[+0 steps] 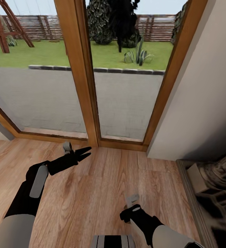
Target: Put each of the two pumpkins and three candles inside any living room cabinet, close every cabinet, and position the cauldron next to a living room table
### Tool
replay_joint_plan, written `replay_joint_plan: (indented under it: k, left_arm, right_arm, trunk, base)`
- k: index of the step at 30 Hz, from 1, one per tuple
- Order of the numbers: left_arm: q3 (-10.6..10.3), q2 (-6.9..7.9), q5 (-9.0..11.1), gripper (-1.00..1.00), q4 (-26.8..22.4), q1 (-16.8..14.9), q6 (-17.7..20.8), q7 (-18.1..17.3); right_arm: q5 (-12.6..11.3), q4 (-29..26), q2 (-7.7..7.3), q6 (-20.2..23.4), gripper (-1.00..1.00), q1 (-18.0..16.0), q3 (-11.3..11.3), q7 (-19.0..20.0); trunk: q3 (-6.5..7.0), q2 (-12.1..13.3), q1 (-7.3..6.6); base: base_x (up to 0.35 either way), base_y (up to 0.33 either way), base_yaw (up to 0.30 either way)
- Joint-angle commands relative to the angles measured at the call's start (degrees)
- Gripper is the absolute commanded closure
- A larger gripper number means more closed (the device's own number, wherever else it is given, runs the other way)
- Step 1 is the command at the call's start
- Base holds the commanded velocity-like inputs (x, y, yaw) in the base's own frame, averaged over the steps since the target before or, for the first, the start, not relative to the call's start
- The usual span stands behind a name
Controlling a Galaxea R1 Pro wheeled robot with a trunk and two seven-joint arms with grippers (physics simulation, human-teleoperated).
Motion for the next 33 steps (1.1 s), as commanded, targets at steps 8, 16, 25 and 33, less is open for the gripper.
replay_joint_plan:
  k: [8, 16, 25, 33]
  left_arm:
    - [0.4, 0.0, 0.0, -1.0, -0.2, 1.0, -0.2, -0.4]
    - [0.4, 0.0, 0.0, -1.0, -0.2, 1.1, -0.2, -0.4]
    - [0.4, 0.0, 0.0, -1.0, -0.2, 1.1, -0.2, -0.4]
    - [0.4, 0.02, 0.0, -1.0, -0.2, 1.1, -0.2, -0.4]
  right_arm:
    - [-0.1, -1.6, -0.51, 0.2, -1.0, -2.0, -0.1, -0.1]
    - [-0.1, -3.5, -0.84, 0.5, -1.0, -2.6, -0.1, -0.1]
    - [-0.5, -2.9, -0.5, 0.7, -1.0, -2.6, -0.1, 0.0]
    - [-0.7, -2.6, -0.65, 0.8, -1.0, -2.6, -0.2, -0.4]
  trunk:
    - [0.0, 0.0, 0.0]
    - [-0.66, 0.0, 0.08]
    - [-1.99, -0.1, 0.23]
    - [-3.1, -0.2, 0.36]
  base:
    - [0.0, 0.0, 0.0]
    - [0.0, 0.0, 0.0]
    - [0.0, 0.0, 0.0]
    - [0.0, 0.0, 0.0]
